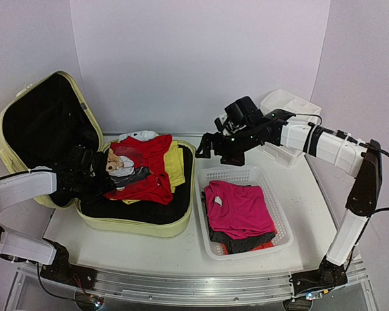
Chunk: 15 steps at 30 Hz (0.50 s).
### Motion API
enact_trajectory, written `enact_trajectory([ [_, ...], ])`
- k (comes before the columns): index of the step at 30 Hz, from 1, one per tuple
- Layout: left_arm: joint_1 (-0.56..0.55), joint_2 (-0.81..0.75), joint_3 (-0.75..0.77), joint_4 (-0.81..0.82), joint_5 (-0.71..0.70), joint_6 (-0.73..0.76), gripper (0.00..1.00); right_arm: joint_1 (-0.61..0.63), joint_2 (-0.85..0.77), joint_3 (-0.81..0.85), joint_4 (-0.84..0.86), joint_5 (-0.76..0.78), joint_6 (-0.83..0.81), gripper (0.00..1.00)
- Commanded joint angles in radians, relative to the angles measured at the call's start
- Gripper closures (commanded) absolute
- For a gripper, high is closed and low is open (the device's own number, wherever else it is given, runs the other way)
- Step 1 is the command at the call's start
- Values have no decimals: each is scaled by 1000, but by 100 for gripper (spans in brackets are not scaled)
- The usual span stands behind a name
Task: Open, take out, and arrange the luggage
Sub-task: Pick up the clothes from the opened luggage.
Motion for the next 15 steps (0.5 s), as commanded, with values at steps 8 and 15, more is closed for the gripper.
enact_trajectory([
  [8, 7, -47, 12, -24, -23, -18, 26, 28, -22, -5, 83, -12, 24, 3],
  [15, 18, -152, 8, -122, -96, -31, 25, 86, -37, -30, 158, 44, 32, 5],
])
